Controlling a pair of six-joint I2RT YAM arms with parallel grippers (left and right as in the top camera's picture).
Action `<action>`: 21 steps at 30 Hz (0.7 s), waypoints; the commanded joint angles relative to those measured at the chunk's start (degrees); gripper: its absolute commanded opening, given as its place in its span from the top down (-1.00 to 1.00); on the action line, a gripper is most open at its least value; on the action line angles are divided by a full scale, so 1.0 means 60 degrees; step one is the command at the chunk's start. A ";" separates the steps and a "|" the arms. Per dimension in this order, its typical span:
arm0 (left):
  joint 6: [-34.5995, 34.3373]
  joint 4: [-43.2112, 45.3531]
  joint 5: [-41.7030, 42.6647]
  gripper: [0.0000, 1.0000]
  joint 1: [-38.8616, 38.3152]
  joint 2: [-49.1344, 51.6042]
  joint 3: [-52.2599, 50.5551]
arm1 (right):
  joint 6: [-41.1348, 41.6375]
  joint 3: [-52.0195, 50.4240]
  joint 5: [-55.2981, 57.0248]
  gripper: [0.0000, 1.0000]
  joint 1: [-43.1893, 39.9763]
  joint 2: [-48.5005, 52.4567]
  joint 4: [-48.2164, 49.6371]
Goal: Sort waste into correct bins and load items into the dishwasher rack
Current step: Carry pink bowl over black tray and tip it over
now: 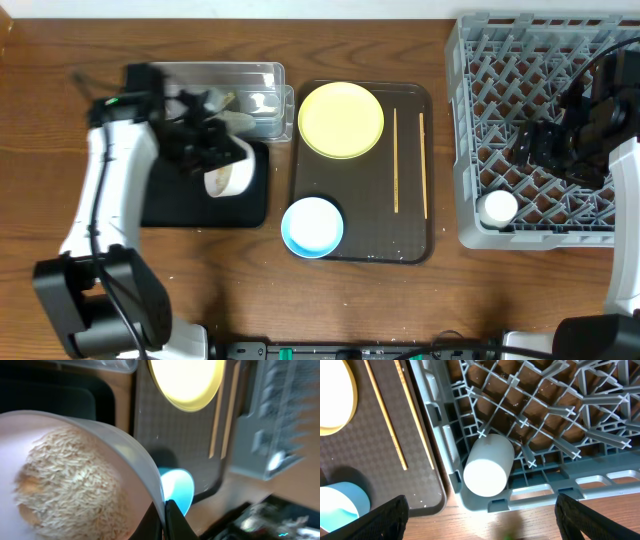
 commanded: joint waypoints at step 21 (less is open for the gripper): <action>-0.0259 0.1770 0.7461 0.87 0.4113 0.0586 -0.2477 | -0.0095 0.0109 -0.0044 -0.83 -0.0018 -0.0044 -0.0015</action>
